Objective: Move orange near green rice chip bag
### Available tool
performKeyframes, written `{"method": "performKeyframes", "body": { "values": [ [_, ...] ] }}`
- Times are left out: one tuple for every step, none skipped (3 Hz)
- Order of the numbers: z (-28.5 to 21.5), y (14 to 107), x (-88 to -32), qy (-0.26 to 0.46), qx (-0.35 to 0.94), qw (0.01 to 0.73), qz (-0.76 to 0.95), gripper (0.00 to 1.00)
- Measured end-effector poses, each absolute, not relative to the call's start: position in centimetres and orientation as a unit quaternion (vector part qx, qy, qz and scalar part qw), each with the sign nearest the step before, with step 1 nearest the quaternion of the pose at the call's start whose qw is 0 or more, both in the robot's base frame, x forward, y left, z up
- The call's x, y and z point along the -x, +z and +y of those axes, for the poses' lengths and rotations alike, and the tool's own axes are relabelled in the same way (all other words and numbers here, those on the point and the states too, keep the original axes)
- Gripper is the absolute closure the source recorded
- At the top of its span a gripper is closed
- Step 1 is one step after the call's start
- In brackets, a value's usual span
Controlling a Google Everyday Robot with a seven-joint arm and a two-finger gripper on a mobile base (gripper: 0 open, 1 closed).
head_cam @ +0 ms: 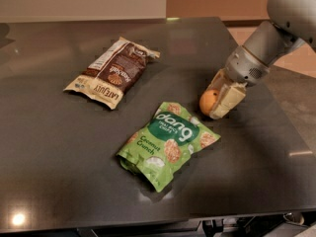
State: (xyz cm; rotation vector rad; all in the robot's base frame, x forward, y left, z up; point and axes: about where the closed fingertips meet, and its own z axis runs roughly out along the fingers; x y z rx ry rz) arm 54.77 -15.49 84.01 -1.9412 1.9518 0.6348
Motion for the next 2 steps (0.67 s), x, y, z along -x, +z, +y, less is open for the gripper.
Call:
{"method": "performKeyframes", "body": {
  "values": [
    [-15.26, 83.87, -55.17, 0.220, 0.677, 0.163, 0.683, 0.00],
    [-15.25, 83.87, -55.18, 0.220, 0.677, 0.163, 0.683, 0.00]
  ]
}}
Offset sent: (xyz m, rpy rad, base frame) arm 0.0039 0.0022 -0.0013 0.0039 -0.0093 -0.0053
